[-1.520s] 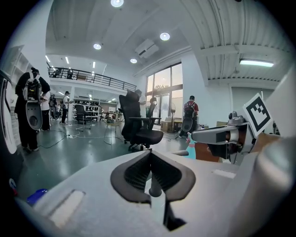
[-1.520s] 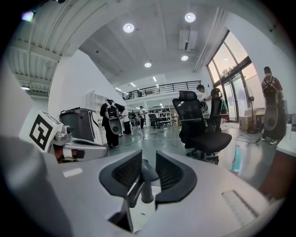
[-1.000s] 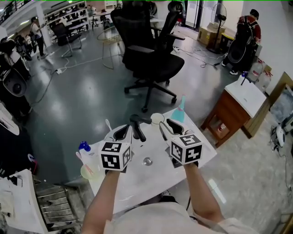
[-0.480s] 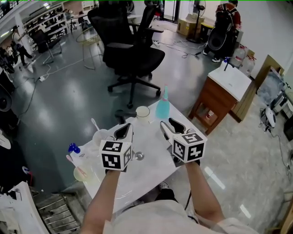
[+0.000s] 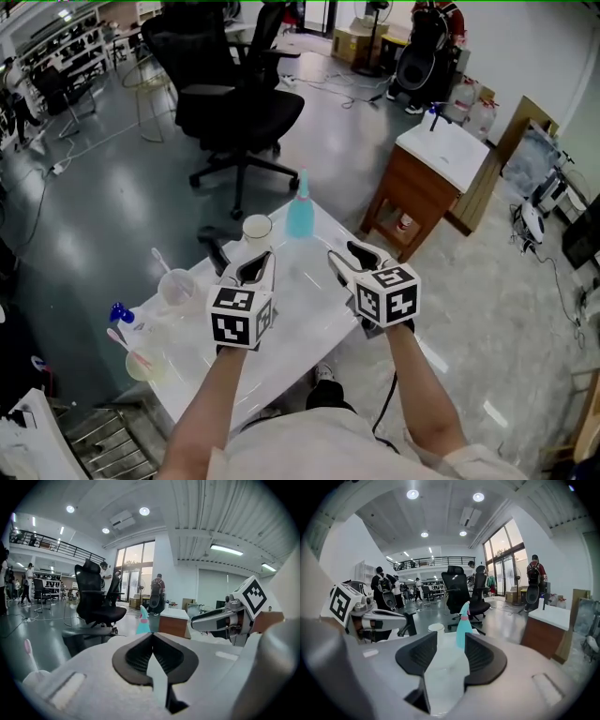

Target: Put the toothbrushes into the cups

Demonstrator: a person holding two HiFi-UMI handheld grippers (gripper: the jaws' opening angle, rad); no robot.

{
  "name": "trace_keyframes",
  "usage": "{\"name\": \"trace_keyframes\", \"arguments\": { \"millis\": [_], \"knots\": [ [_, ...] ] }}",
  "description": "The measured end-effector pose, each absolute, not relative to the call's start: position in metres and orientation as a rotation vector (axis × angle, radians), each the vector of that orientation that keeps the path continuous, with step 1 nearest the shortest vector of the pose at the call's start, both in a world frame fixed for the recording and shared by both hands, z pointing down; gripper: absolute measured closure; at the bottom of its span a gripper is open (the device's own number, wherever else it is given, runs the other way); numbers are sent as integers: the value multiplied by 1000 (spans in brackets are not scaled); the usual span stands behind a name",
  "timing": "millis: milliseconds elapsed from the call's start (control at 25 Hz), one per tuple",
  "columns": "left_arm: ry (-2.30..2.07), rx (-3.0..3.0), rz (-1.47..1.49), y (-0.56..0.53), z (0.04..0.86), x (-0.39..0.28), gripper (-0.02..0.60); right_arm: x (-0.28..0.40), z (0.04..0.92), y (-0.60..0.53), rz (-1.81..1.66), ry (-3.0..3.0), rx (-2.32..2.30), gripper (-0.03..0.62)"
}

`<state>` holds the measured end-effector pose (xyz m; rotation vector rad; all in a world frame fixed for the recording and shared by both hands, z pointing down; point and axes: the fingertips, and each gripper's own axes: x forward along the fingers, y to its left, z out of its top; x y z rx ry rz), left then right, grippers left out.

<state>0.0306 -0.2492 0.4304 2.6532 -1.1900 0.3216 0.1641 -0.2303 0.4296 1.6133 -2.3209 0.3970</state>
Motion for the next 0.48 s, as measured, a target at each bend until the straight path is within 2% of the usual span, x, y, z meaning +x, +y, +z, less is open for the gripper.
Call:
{"name": "trace_keyframes", "arguments": {
  "millis": [480],
  "knots": [
    [-1159,2619,325,-259,451,86,578,229,466,-246,424,-2206,1391,407]
  ]
}}
